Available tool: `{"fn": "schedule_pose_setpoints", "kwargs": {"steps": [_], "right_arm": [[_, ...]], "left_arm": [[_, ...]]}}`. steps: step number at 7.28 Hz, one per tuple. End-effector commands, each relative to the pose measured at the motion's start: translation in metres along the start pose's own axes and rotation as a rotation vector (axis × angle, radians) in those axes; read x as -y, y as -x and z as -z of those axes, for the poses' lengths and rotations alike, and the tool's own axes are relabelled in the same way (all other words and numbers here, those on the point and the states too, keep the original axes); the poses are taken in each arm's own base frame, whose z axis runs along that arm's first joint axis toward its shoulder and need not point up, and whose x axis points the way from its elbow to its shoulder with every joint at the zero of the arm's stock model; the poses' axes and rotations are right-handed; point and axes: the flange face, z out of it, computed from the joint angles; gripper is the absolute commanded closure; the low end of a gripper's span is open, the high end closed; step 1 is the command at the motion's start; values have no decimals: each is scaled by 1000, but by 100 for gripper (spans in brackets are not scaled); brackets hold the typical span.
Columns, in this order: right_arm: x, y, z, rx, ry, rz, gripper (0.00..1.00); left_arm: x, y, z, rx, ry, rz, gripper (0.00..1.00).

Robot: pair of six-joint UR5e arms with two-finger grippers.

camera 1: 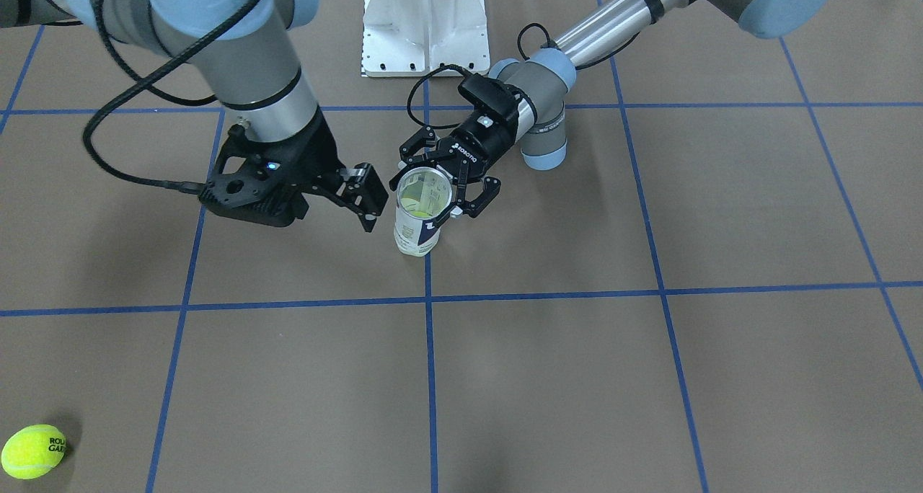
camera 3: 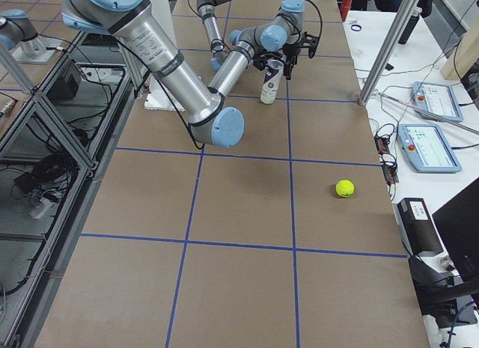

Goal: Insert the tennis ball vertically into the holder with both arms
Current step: 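Move the right gripper to the second tennis ball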

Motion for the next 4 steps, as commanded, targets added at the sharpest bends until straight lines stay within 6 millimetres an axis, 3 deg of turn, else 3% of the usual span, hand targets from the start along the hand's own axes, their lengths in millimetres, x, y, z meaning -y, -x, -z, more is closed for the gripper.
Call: {"fn": "schedule_pose_setpoints", "kwargs": {"steps": [1,4], "right_arm": [[58,-78,3,-46,-3,47,2],[140,-180,7,-117,6,78,2]], "left_arm": [[1,0,1,0,-1,1,10],[-4,-6,5,1,5,6,9]]}}
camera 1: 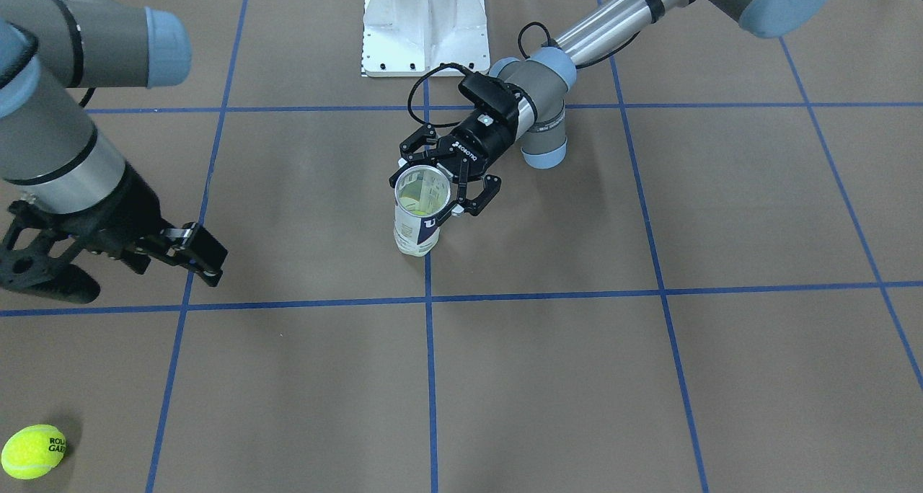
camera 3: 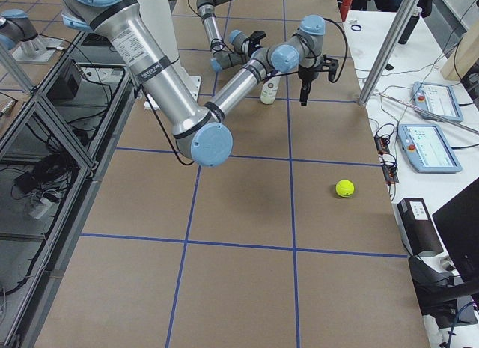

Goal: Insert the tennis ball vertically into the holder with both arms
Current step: 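Move the right gripper to the second tennis ball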

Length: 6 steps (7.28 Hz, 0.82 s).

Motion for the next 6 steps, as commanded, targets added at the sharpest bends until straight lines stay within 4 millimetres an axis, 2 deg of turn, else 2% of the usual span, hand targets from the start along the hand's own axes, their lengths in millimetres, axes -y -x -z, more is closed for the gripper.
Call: {"fn": "schedule_pose_setpoints", "kwargs": {"steps": [1,2,4,6], "right_arm": [[61,-79,-15,-70,20,-48,2],[101,-122,-33,-102,9,-109,2],[146,-167,-94,-144,-80,-142,1],[161,-179,-127,-160,-74,-150,1]], "left_arm": [[0,-1,1,34,-8,2,9],[-1,-1,2,34,-7,1,9],[-1,-1,2,34,-7,1,8],[-1,-1,2,34,-7,1,8]]}}
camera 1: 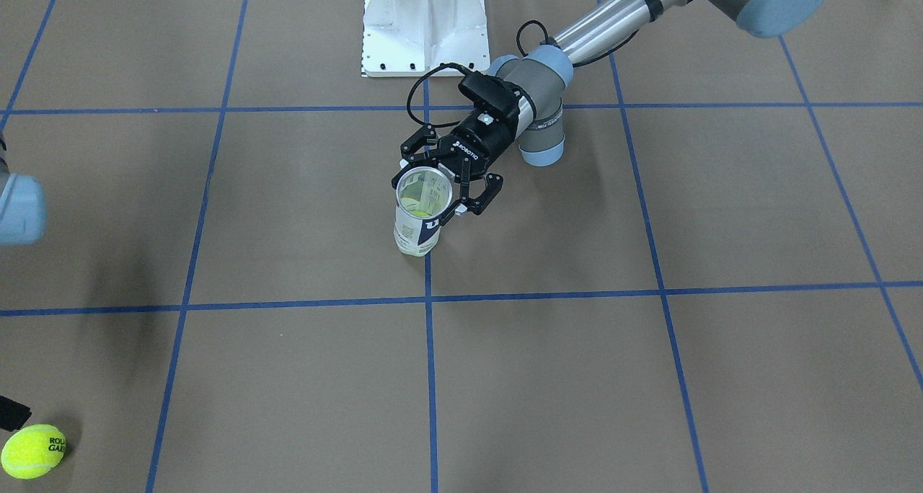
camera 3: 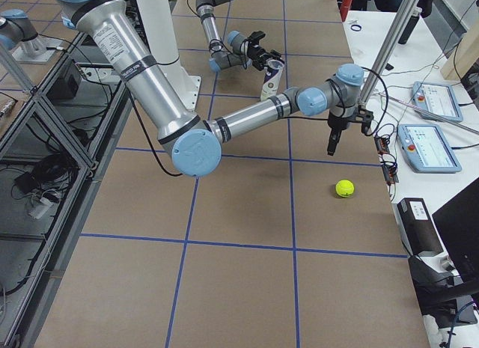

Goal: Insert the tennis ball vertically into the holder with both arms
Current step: 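Move the right gripper to the second tennis ball, then grasp the second tennis ball with the right gripper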

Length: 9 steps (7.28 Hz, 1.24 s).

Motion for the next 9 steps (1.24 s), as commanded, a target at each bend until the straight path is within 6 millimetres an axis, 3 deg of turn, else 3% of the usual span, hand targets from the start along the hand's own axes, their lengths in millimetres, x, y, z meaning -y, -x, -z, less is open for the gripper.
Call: {"fn": "schedule_pose_setpoints", "kwargs": {"steps": [1,2,6,9], "right_arm": [[15,-6,-52,-10,-4,12,1],[16,-14,-70,-29,-36,29,1],[5,-1,-98,-23,-49,70,1],[1,-2,-114,-13,-86,98,1]], "left_arm": [[1,0,0,0,-1,1,8],[0,0,0,0,0,0,8],[1,0,0,-1,-3,2,8],[1,0,0,-1,-3,-1,8]]}}
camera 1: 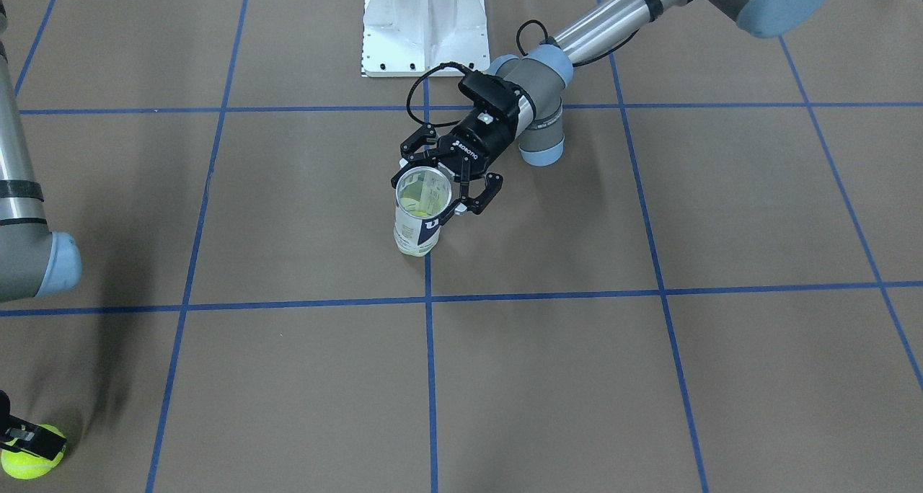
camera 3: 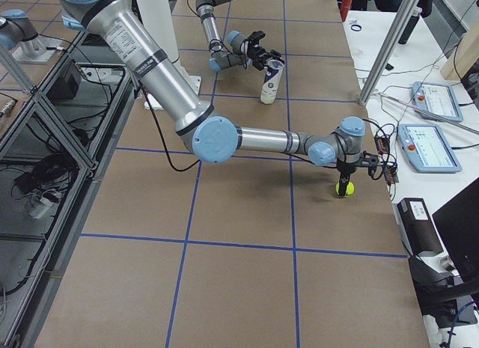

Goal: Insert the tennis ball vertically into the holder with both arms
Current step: 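Grasp the second tennis ball with the right gripper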

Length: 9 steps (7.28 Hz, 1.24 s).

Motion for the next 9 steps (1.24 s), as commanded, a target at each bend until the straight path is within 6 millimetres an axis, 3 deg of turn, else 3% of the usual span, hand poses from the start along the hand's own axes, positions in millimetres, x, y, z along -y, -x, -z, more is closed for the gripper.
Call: {"fn": "schedule_pose_setpoints", "kwargs": {"steps": [1,3,4,5,6,9], "right_arm": [[-5,5,-8,3,-12,16,1],[-5,1,-21,7,-25,26,2],[-3,4,-20,7,-27,26,17],[-3,4,-20,7,-27,26,71],[-3,6,-18,9,-29,28,100],[1,20,2,46,-50,23,100]], "left_arm": [[1,1,0,1,-1,-4,8],[1,6,8,1,-1,-4,8],[0,7,10,1,0,-4,8],[0,7,10,0,1,-4,8],[0,6,9,0,0,-3,8],[7,1,5,-1,-8,2,8]]}}
